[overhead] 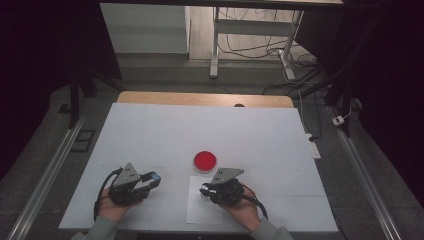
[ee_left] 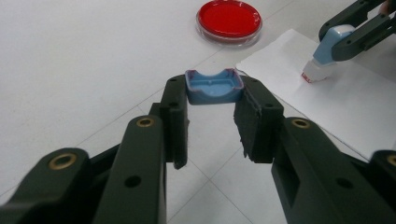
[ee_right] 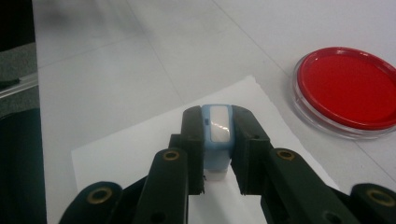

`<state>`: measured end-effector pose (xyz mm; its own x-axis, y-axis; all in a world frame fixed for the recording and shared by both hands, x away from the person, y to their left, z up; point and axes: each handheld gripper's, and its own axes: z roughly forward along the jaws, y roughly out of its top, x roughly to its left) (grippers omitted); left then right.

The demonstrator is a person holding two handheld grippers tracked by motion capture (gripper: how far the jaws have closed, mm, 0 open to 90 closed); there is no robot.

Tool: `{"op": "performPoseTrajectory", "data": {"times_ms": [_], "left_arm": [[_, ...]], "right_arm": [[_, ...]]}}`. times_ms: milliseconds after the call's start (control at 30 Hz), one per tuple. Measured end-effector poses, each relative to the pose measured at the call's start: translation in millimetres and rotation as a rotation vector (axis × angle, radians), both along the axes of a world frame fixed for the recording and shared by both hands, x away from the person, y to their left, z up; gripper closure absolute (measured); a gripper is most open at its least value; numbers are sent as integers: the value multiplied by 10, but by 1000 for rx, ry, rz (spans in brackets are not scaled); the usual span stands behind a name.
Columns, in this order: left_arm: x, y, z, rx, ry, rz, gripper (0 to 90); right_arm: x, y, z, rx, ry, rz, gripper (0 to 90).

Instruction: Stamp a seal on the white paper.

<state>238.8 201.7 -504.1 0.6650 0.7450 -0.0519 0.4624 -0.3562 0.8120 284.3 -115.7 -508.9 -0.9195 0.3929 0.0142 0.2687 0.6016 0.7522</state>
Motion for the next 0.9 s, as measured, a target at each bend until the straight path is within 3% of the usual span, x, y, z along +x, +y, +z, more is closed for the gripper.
{"op": "performPoseTrajectory", "data": {"times_ms": [167,900], "left_arm": [[1,-1,-1,0,0,1,655],[-10,-10,7,-3,-1,0,655]], "right_arm": [[-6,23,-15,-28,2,-5,761],[-27,21,-35,-30,-16,-3,765]]}}
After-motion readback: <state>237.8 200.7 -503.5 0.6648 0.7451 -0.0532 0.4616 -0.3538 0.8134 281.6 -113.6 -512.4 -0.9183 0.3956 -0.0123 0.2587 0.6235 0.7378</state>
